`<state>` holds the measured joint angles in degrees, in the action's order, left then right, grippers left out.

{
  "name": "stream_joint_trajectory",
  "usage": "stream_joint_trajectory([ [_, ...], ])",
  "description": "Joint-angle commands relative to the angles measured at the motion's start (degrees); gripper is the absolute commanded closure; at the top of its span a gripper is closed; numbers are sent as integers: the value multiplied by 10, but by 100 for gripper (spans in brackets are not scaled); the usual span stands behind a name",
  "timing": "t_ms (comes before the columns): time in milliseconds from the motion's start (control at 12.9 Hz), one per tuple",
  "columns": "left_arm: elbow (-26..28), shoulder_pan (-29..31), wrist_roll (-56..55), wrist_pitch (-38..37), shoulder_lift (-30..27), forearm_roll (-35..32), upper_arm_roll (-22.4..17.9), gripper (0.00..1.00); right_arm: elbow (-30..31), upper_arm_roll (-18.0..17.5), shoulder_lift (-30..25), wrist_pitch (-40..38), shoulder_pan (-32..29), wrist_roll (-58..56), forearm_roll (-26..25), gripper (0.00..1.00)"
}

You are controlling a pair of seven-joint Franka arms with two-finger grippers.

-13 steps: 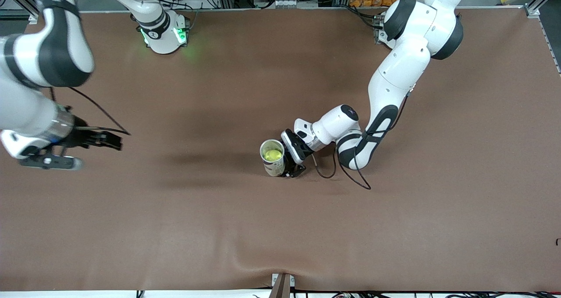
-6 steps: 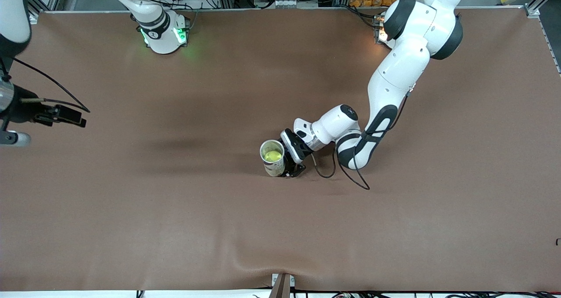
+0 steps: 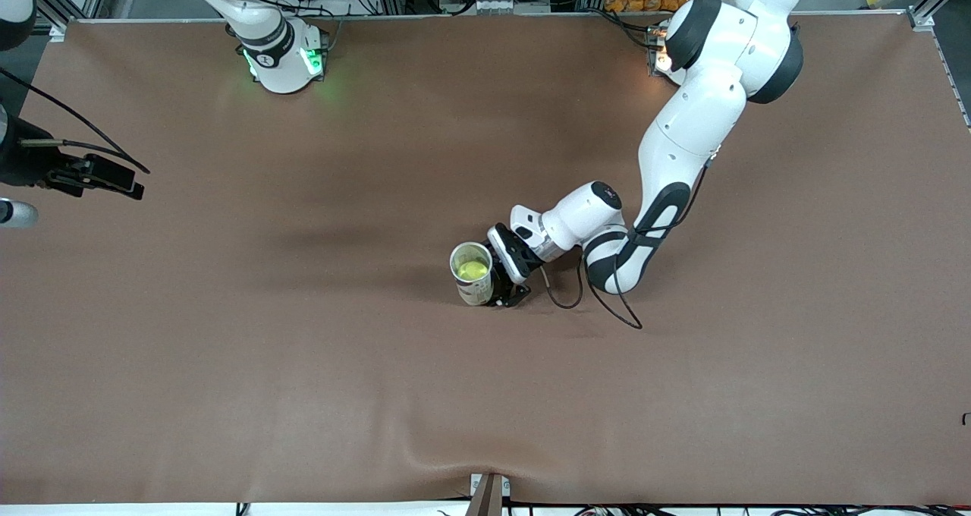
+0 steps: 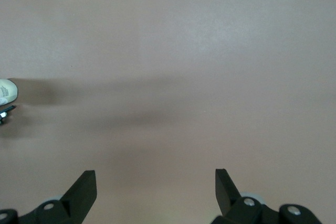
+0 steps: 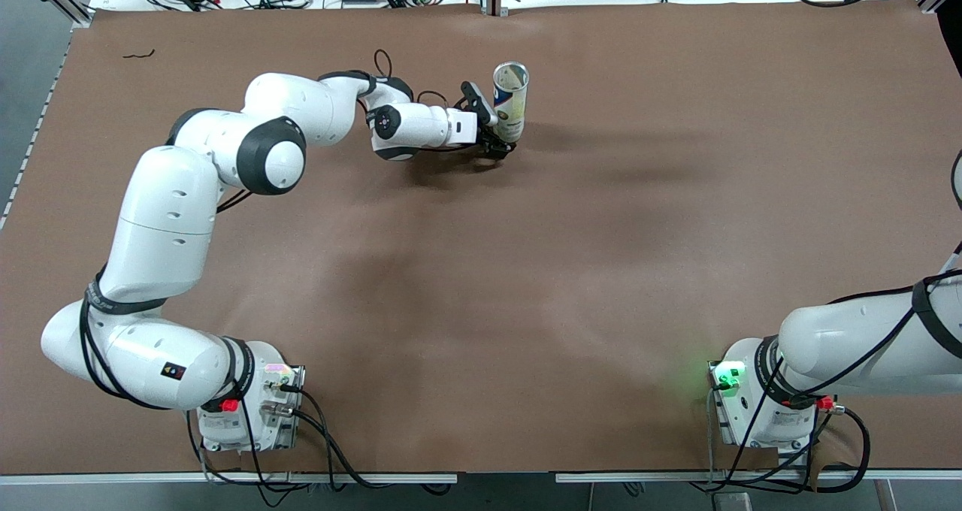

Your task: Insert tennis ball vertically with right arm

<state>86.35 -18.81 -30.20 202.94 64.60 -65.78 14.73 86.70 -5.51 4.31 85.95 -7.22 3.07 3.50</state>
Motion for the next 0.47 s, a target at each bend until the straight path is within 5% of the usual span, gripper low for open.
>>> stream_joint_trajectory([
  [0,78,43,-18,-9,-25,-30,11,0,-16,0,-28,-45,7,8,5,0],
  [389,124,127,-19,-9,-33,-91,53,0,-14,8,-45,-48,15,9,-2,0],
])
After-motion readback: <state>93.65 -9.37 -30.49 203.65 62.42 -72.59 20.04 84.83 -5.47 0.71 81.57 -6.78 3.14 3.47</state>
